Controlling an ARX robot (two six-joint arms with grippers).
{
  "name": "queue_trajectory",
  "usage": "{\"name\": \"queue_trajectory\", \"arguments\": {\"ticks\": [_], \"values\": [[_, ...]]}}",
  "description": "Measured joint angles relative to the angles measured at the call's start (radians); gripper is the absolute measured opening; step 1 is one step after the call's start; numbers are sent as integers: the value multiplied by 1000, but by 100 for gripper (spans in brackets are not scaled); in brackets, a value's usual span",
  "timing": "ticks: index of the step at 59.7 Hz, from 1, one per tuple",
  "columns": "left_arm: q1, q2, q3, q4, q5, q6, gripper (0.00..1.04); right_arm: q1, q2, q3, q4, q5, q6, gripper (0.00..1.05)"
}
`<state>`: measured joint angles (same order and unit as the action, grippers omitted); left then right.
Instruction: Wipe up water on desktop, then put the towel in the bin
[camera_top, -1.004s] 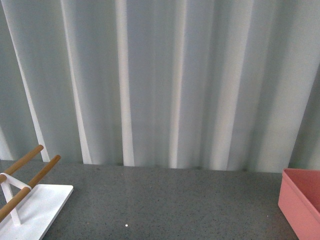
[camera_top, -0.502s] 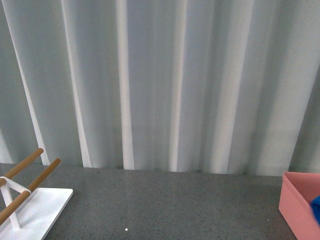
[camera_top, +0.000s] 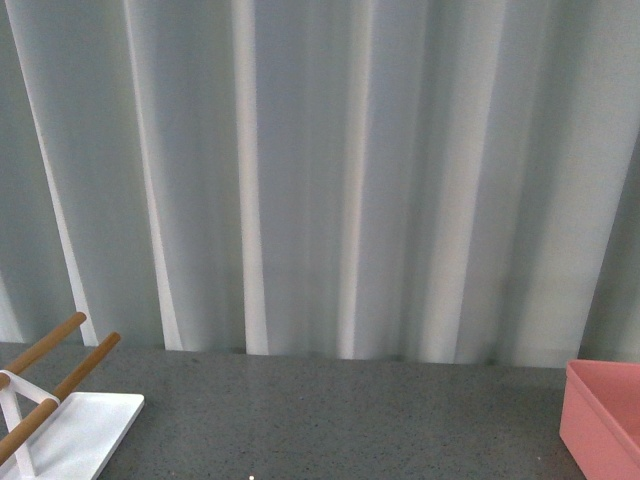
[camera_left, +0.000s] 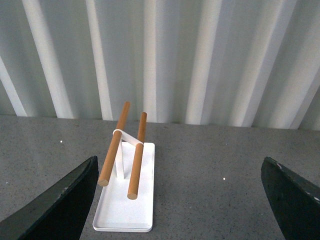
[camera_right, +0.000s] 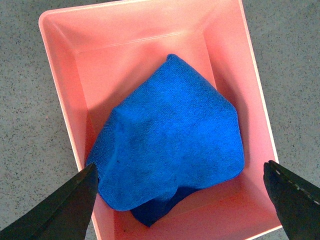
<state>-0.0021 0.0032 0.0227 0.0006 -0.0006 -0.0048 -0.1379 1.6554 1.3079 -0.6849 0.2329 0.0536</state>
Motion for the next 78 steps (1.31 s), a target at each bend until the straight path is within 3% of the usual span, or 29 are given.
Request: {"name": "queue_trajectory", "arguments": {"ticks": [2, 4, 7, 10, 12, 16, 21, 33, 50, 74, 78], "values": [[0, 0, 0, 0, 0, 0, 98, 0, 0, -1, 5, -6, -1, 98], [0, 0, 0, 0, 0, 0, 98, -10, -19, -51, 123, -74, -11, 94], [0, 0, 0, 0, 0, 0, 98, -17, -84, -227, 458, -270, -27, 84], [0, 0, 0, 0, -1, 0, 98, -14, -140, -392, 732, -346, -35, 75], [0, 0, 0, 0, 0, 0, 98, -4, -182, -534, 1003, -365, -42, 66], [0, -1, 0, 0, 1, 0, 98, 12, -227, -675, 1343, -361, -51, 54], [0, -1, 0, 0, 0, 0, 98, 25, -299, -764, 1500, -348, -54, 39], [0, -1, 0, 0, 0, 0, 98, 55, -425, -957, 1547, -319, -59, 3], [0, -1, 0, 0, 0, 0, 98, 134, -607, -1117, 1532, -246, -62, 3], [0, -1, 0, 0, 0, 0, 98, 136, -866, -1238, 1392, -241, -61, 3], [0, -1, 0, 0, 0, 0, 98, 136, -877, -1270, 1431, -241, -61, 3]]}}
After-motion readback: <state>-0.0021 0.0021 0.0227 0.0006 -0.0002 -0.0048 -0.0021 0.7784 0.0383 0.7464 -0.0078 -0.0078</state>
